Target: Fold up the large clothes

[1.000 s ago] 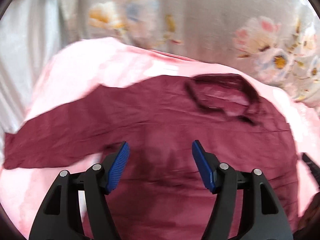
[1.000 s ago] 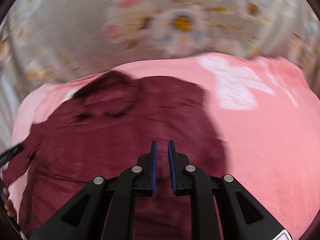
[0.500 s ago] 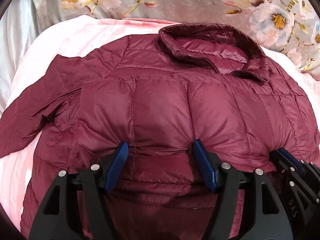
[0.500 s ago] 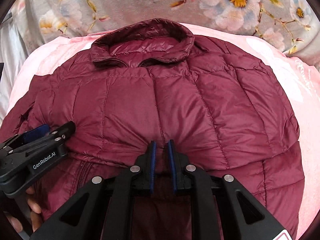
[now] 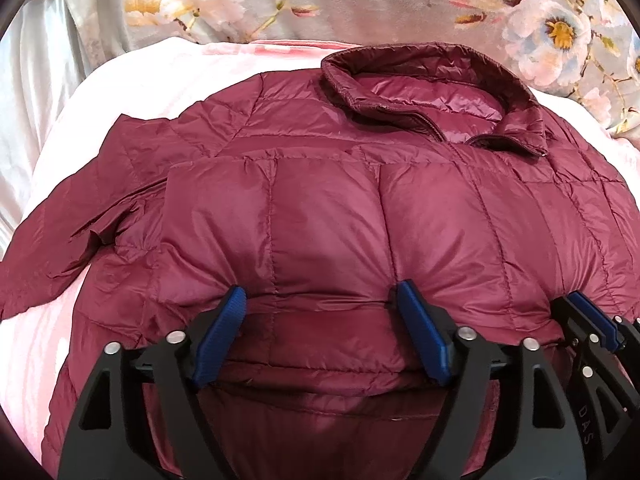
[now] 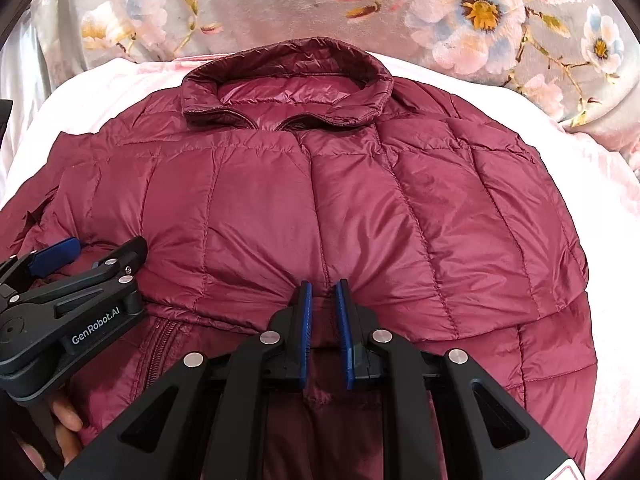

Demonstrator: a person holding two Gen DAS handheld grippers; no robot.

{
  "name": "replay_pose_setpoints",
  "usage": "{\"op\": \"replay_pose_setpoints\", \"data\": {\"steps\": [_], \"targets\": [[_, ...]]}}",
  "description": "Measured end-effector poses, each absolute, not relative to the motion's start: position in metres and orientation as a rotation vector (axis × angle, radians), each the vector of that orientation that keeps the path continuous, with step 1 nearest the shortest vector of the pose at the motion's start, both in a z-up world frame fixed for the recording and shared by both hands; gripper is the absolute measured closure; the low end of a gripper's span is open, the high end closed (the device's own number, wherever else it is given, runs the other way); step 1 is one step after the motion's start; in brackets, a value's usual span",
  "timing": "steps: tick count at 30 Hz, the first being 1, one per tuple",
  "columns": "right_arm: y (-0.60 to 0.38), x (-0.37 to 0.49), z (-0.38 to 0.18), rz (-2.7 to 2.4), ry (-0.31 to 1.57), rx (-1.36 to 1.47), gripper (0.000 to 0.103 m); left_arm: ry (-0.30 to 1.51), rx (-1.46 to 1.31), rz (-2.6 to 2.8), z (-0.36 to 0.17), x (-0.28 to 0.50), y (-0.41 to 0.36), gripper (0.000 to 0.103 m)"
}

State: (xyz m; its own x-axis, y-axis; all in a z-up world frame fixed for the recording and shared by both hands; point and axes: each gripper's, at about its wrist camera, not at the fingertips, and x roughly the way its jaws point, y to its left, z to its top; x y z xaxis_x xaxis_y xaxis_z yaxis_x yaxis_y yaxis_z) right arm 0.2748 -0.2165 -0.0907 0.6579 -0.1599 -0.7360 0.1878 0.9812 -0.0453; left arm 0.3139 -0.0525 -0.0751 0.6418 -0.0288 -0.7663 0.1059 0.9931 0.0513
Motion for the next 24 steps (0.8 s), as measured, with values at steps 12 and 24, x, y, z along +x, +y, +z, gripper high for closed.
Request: {"op": "replay_pose_setpoints", "data": {"steps": [12,24], "targets": [[-0.218,0.26,-0.073,-0.173,0.809,0.122,0.079,0.867,-0.159,-0.146,-0.033,0.274,0.049,0.008],[-0.151,0.277,-0.083,-0.141,0.844,-0.022,0.059,0.872,-0.451,0.342,-0.045,0.238,0.32,0.007]]}}
